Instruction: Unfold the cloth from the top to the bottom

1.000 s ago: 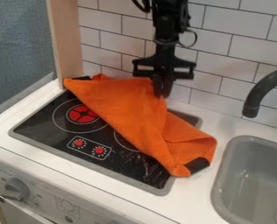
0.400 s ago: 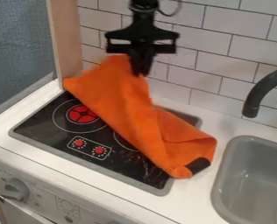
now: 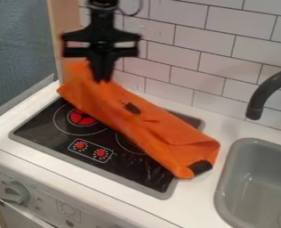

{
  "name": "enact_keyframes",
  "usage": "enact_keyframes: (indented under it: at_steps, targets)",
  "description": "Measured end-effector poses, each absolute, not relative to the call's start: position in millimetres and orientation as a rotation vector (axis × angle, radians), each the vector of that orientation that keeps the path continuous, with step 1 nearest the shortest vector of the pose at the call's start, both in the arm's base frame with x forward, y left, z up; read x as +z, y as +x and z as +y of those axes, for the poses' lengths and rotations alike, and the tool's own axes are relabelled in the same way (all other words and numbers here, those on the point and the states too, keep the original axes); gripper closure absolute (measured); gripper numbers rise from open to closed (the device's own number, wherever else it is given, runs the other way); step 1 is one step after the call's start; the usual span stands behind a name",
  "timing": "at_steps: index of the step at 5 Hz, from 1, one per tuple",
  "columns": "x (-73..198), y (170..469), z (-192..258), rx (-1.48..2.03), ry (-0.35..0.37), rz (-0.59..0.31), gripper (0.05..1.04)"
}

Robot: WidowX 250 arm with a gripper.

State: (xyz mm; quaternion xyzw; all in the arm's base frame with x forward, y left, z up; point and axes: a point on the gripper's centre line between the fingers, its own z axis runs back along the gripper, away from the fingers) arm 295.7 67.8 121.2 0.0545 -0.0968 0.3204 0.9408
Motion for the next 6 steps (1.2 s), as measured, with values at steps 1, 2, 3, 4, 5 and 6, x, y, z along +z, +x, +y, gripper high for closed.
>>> enact_keyframes:
  at_steps: [1, 2, 3, 4, 5, 6]
  targets:
    - [107, 270, 79, 0.743, 0.148, -0.143, 1.034]
    - [90, 253, 79, 0.796, 0.156, -0.094, 1.034]
    - [76, 244, 80, 0.844, 0.18, -0.052, 1.034]
    - [65, 245, 72, 0.85, 0.131, -0.037, 1.011]
    - [58, 244, 77, 0.882, 0.128, -0.034, 0.855]
    - [56, 241, 77, 0.902, 0.136, -0.012, 0.595]
